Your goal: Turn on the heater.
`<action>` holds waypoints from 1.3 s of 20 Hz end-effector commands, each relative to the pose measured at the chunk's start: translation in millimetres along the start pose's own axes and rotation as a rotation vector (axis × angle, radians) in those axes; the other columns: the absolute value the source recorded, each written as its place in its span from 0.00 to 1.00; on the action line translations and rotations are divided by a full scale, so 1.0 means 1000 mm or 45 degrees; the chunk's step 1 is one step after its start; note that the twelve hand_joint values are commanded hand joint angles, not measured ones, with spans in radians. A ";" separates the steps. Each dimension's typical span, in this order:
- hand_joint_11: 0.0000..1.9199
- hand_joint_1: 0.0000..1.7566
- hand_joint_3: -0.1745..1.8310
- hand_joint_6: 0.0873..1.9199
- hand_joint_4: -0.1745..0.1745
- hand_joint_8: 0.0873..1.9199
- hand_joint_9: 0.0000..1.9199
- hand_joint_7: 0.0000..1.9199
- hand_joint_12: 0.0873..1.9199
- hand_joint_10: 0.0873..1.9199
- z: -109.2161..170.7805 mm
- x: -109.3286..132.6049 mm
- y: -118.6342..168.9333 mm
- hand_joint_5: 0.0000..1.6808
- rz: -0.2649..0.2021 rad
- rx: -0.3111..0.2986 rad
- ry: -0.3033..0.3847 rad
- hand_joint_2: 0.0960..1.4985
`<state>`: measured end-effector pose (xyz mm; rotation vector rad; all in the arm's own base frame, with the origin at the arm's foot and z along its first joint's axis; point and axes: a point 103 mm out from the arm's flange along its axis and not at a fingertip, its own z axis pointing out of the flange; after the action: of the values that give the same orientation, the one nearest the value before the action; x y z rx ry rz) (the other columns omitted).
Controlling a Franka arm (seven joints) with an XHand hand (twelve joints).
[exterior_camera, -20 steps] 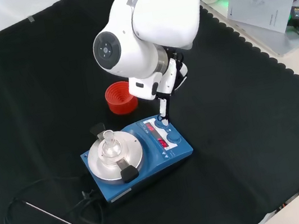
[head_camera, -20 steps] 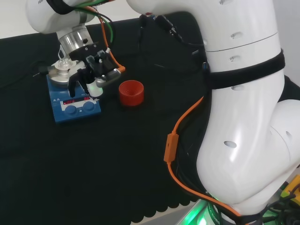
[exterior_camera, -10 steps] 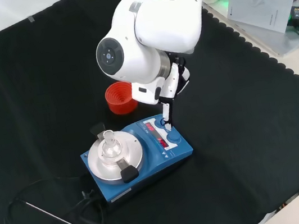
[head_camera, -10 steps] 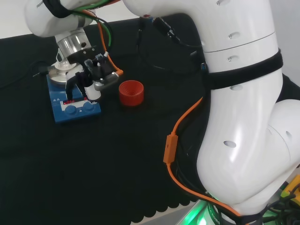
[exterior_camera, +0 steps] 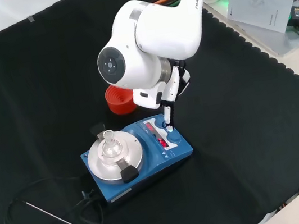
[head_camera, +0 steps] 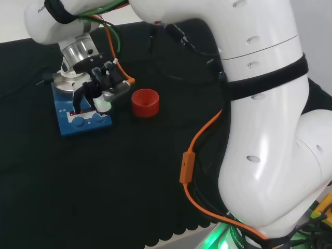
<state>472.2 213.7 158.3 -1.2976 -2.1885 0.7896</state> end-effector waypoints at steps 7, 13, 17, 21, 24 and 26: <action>0.88 0.90 0.92 0.09 0.43 0.92 0.99 0.92 0.79 0.83 0.005 0.000 0.006 0.27 -0.003 0.037 -0.004 0.17; 0.88 0.90 0.92 0.08 0.43 0.92 0.99 0.92 0.79 0.83 0.007 -0.002 0.007 0.27 -0.003 0.045 0.000 0.17; 0.88 0.90 0.93 0.08 0.43 0.92 0.99 0.92 0.79 0.82 0.008 -0.003 0.008 0.27 -0.005 0.049 0.002 0.17; 0.88 0.90 0.93 0.08 0.43 0.92 0.99 0.92 0.79 0.82 0.009 -0.003 0.008 0.27 -0.008 0.051 0.005 0.17; 0.88 0.90 0.93 0.08 0.43 0.92 0.99 0.92 0.79 0.82 0.009 -0.004 0.009 0.28 -0.008 0.053 0.007 0.17; 0.88 0.90 0.93 0.08 0.43 0.92 0.99 0.92 0.79 0.82 0.009 -0.003 0.009 0.28 -0.009 0.053 0.005 0.17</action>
<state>473.6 212.0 144.9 -1.2705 -2.1604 0.8247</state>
